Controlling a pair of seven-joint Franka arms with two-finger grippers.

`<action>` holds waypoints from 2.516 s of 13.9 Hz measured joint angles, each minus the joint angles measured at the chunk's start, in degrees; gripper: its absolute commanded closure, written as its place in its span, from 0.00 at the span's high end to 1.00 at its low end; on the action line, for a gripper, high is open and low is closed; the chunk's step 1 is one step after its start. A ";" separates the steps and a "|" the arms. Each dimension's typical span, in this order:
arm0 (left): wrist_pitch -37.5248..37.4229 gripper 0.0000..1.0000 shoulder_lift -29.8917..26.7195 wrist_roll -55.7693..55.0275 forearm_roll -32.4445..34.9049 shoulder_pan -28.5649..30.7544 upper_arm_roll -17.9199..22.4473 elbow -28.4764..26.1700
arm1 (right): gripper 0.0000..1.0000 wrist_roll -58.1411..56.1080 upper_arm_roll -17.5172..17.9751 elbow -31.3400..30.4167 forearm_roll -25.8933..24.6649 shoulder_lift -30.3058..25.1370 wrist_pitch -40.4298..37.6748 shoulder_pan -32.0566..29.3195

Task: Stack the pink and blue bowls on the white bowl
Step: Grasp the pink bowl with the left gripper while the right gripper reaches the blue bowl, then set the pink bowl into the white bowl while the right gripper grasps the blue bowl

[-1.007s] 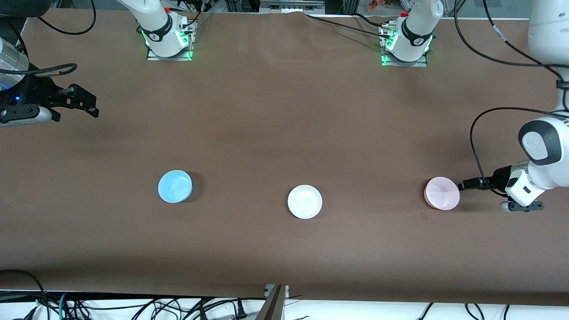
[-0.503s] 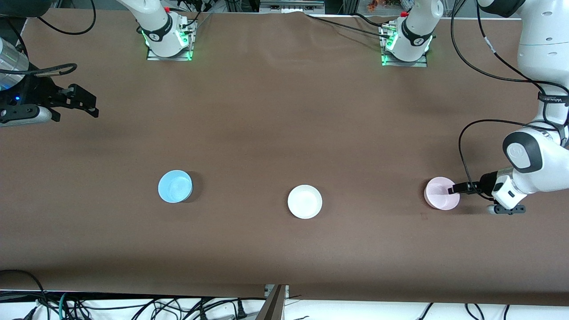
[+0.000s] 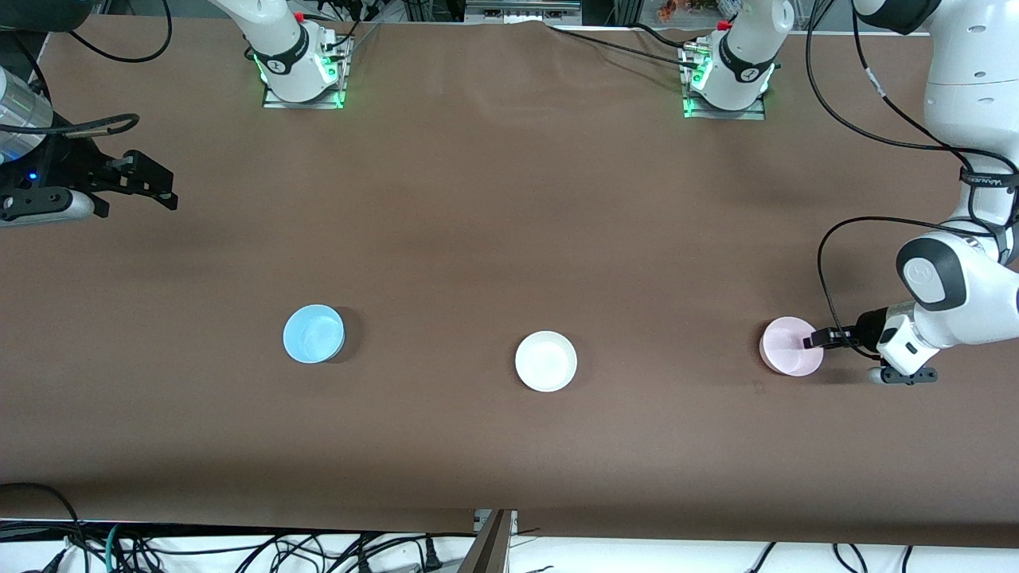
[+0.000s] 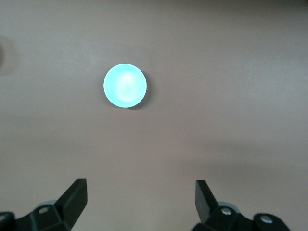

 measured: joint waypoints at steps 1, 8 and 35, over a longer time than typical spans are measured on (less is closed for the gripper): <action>0.07 0.02 0.07 0.04 0.00 0.00 0.00 0.00 | 1.00 0.00 0.00 -0.20 0.06 1.30 0.23 0.00; 0.20 0.00 0.00 0.28 -0.01 -0.29 -0.32 1.18 | 1.00 -0.01 0.46 0.26 0.25 17.53 8.92 0.14; 9.43 0.00 7.96 -55.94 9.10 -32.12 -10.29 17.09 | 0.00 1.43 0.84 0.64 7.20 37.85 32.80 1.57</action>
